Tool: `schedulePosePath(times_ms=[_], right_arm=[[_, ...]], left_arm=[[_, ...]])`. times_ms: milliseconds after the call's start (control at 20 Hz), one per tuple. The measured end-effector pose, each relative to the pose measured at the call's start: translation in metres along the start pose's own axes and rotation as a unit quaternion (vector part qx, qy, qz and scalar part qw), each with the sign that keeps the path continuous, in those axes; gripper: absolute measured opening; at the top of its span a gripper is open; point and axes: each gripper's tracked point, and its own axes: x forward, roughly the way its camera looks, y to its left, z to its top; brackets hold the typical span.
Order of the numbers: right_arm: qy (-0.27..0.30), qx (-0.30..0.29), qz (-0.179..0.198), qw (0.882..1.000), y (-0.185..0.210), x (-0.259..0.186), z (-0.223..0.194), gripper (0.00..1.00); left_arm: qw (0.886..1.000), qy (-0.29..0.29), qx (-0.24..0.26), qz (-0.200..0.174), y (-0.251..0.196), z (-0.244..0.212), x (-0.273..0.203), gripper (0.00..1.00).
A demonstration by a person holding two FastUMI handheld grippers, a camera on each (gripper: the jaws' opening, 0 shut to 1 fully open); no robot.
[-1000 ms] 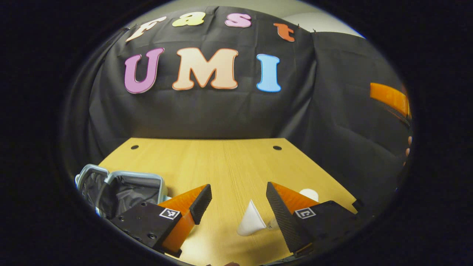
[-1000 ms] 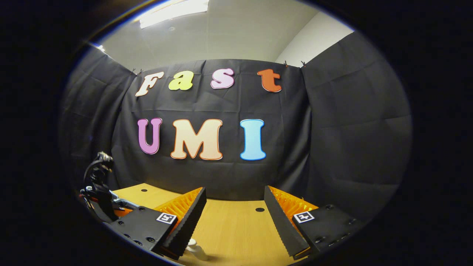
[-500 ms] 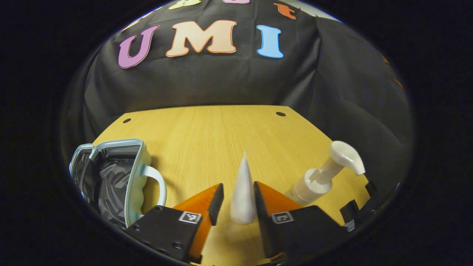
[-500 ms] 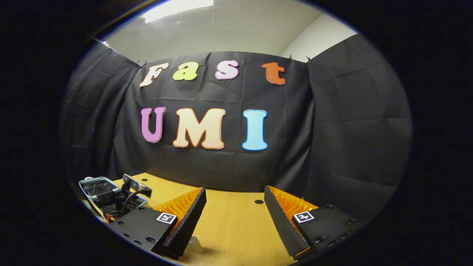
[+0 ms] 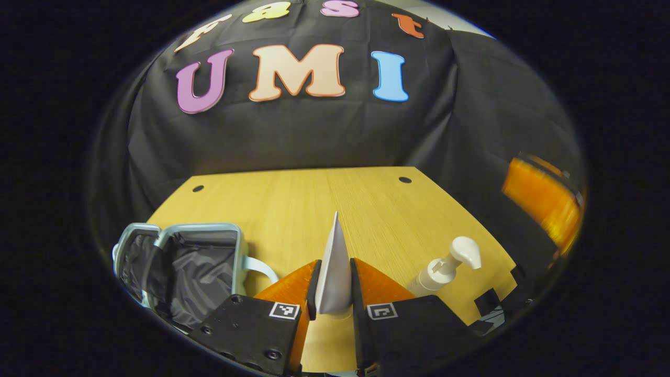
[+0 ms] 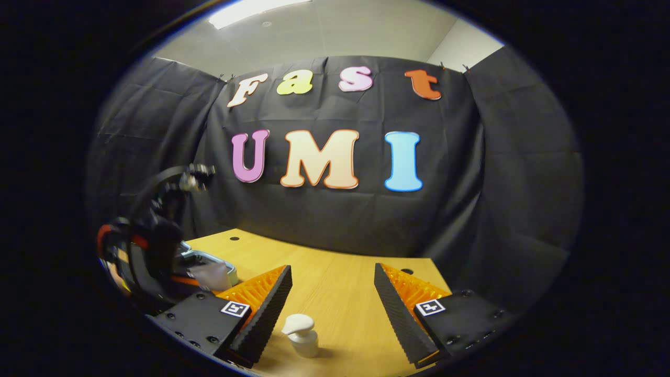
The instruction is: First open the suitcase, pack the skin care products into it, and then close the suitcase.
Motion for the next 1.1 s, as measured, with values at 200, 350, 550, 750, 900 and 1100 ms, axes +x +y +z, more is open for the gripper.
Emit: schedulePosePath(times_ms=[200,350,550,750,900,1100], right_arm=[[0.048,0.005,0.020,0.999,0.014,0.016,-0.054,0.99],[0.081,0.003,0.028,0.996,0.021,0.022,-0.094,0.99],[0.136,-0.012,0.043,0.990,0.030,0.029,-0.155,1.00],[0.152,-0.007,0.035,0.988,0.027,0.029,-0.174,0.75],[0.171,0.000,0.057,0.984,0.034,0.030,-0.171,0.58],[0.149,0.011,0.045,0.988,0.031,0.029,-0.126,0.58]], left_arm=[[0.999,-0.025,0.007,0.023,0.020,0.030,-0.031,0.32],[0.998,-0.030,0.011,0.048,0.039,0.038,-0.048,0.32],[0.997,-0.019,0.003,0.077,0.062,0.030,-0.060,0.34],[0.994,-0.002,-0.004,0.108,0.089,0.013,-0.072,0.34],[0.990,0.008,-0.002,0.139,0.121,0.004,-0.078,0.32],[0.982,0.066,0.000,0.177,0.184,-0.027,-0.078,0.32]])
